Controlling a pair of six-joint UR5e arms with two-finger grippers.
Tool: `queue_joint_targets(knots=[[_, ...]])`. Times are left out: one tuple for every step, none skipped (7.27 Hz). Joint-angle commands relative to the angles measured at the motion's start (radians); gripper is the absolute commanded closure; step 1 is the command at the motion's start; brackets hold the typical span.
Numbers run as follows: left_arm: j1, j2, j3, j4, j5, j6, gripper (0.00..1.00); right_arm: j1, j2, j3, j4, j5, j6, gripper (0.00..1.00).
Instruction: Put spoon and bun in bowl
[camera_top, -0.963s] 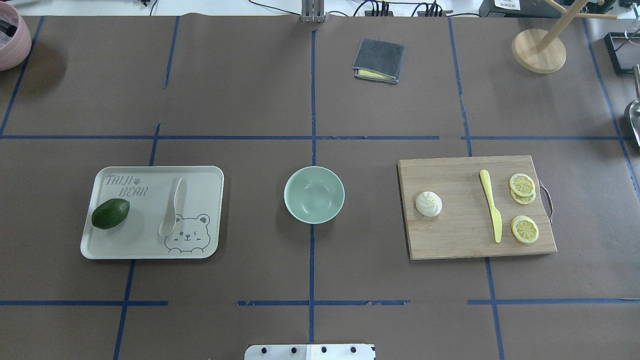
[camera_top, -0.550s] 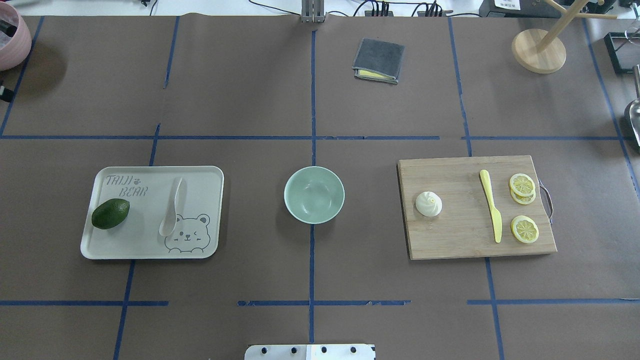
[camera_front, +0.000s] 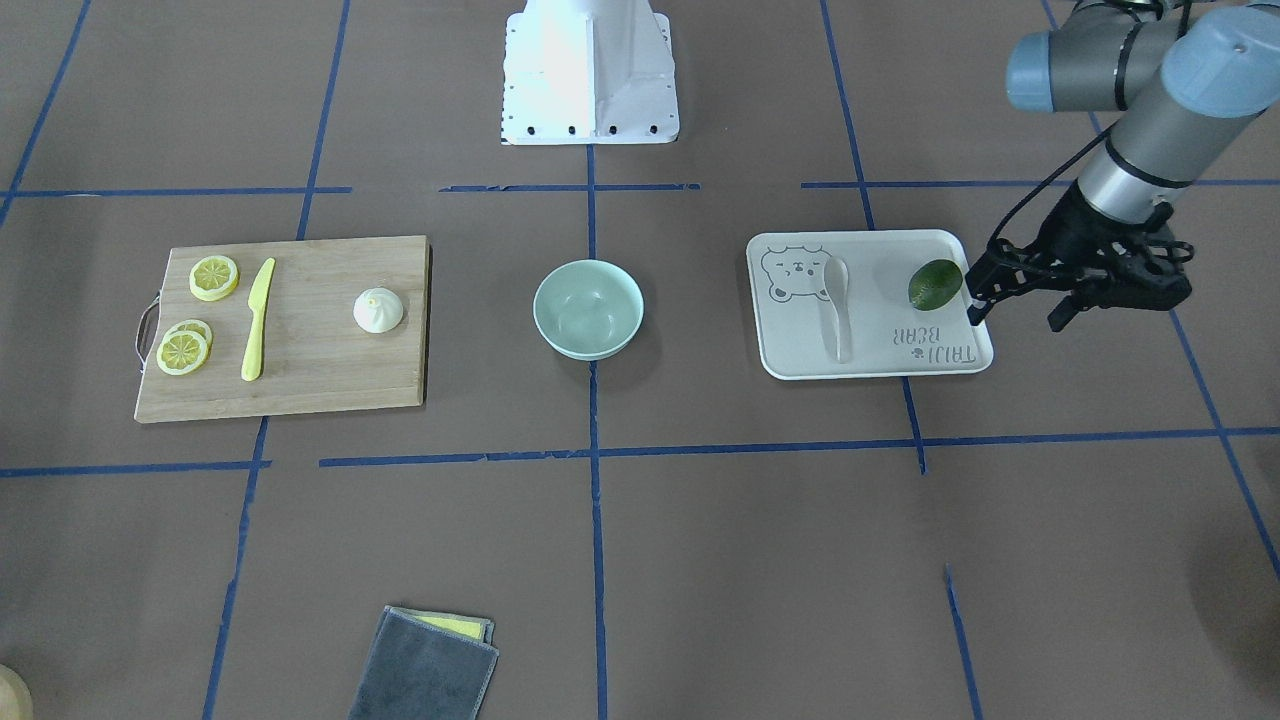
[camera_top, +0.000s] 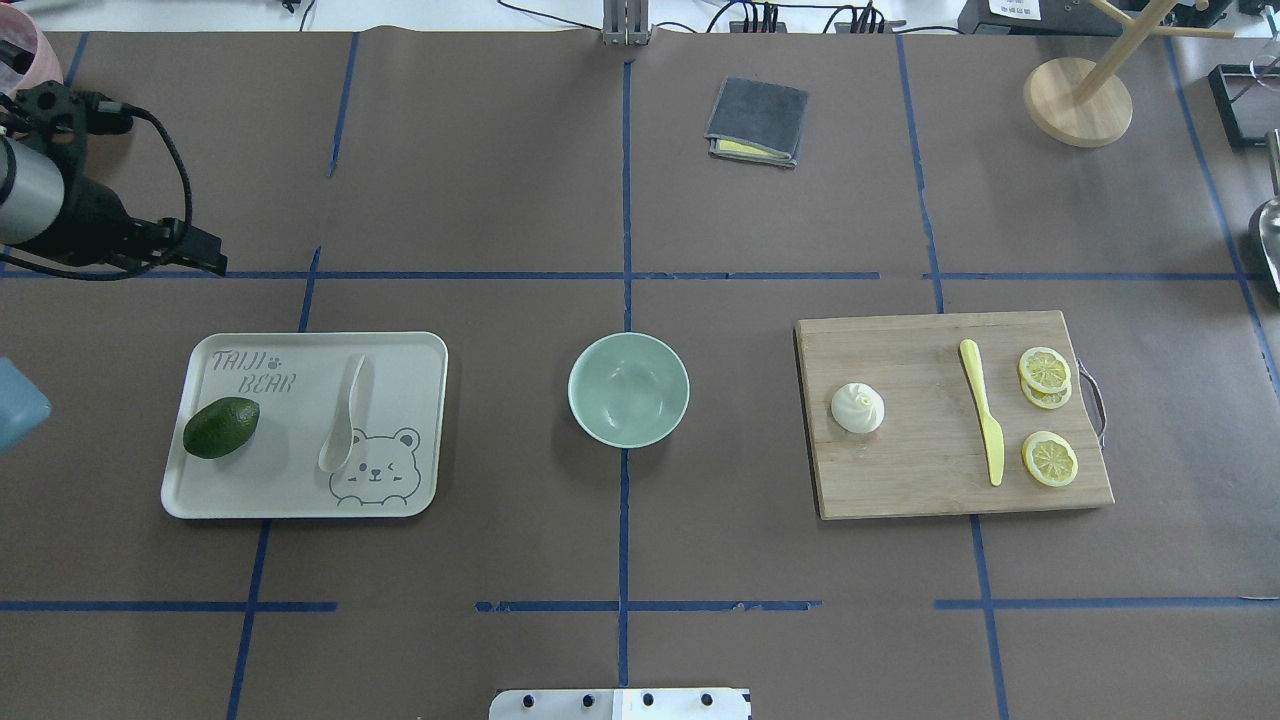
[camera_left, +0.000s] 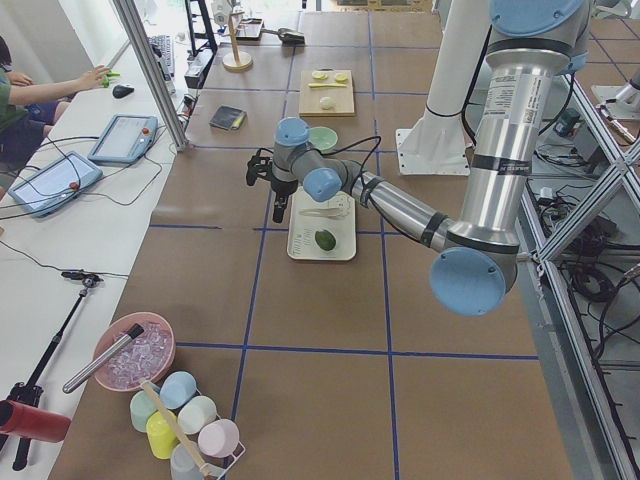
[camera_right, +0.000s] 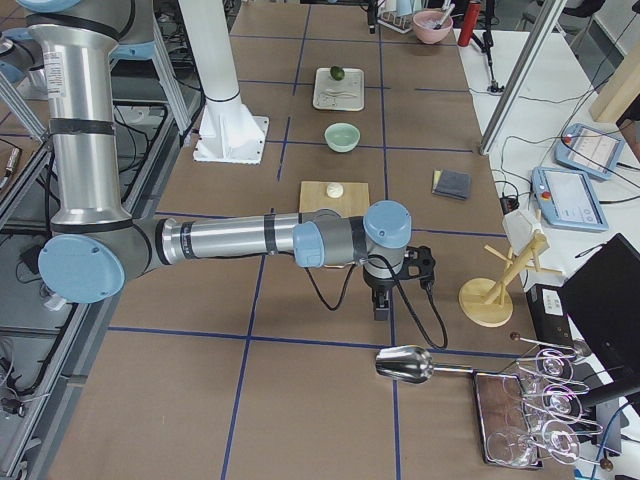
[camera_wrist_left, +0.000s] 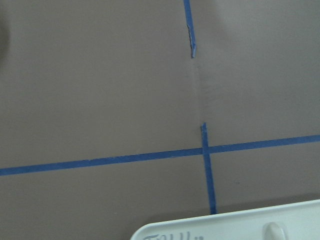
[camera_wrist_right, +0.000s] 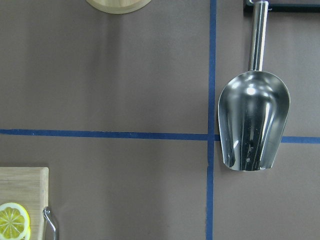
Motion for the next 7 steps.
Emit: queue_joint_targets(knots=[[0.142, -0.041, 0.014, -0.013, 0.121, -0.195, 0.0, -0.012, 0.001, 0.003, 0.033, 0.002, 0.055, 0.0], [0.198, -0.046, 0.014, -0.015, 0.152, -0.263, 0.0, -0.012, 0.001, 0.003, 0.035, 0.002, 0.057, 0.0], [0.248, -0.055, 0.015, -0.013, 0.192, -0.31, 0.02, -0.012, 0.001, 0.002, 0.033, 0.002, 0.057, 0.0], [0.271, -0.075, 0.052, -0.013, 0.211, -0.318, 0.04, -0.012, 0.001, 0.002, 0.033, 0.002, 0.057, 0.0], [0.277, -0.098, 0.096, -0.015, 0.214, -0.319, 0.06, -0.012, 0.002, 0.003, 0.033, 0.004, 0.057, 0.0], [0.288, -0.1, 0.103, -0.015, 0.214, -0.317, 0.11, -0.012, 0.002, 0.003, 0.033, 0.016, 0.058, 0.0], [0.297, -0.1, 0.11, -0.015, 0.214, -0.317, 0.16, -0.018, 0.004, 0.005, 0.036, 0.029, 0.081, 0.0]])
